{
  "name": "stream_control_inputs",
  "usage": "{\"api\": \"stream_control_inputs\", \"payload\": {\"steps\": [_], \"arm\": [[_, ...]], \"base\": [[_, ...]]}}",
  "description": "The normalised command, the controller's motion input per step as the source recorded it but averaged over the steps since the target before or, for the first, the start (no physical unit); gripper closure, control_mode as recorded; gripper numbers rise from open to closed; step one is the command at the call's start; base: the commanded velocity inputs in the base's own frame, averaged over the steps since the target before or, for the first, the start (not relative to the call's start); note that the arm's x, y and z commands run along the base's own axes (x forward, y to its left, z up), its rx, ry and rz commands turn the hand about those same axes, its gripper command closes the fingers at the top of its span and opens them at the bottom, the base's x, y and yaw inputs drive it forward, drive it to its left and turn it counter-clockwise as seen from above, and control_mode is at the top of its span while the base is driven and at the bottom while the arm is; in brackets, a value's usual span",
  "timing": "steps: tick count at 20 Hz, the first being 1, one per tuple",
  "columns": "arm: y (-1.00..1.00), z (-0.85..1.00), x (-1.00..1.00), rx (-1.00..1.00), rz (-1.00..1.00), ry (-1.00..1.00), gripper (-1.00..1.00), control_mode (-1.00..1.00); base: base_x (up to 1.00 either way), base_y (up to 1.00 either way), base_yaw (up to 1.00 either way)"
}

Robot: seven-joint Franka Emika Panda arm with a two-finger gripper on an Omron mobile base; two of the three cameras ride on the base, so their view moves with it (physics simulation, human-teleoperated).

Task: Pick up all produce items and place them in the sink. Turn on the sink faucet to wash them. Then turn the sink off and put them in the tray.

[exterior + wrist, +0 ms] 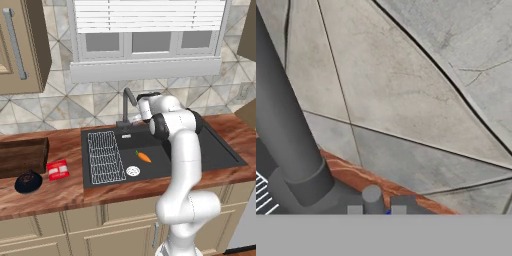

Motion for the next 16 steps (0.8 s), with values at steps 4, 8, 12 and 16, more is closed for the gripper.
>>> {"api": "stream_control_inputs", "payload": {"steps": [4, 8, 12, 16], "arm": [[-0.33, -0.15, 0.02, 0.09, 0.0, 0.12, 1.0, -1.0], [-0.34, -0.17, 0.03, 0.09, 0.0, 0.12, 1.0, -1.0], [-0.41, -0.24, 0.0, 0.07, 0.0, 0.04, 1.0, -1.0], [-0.48, -0.32, 0.0, 0.04, 0.0, 0.0, 1.0, -1.0]], "base": [[0.0, 0.0, 0.0], [0.0, 0.0, 0.0], [0.0, 0.0, 0.0], [0.0, 0.0, 0.0]]}}
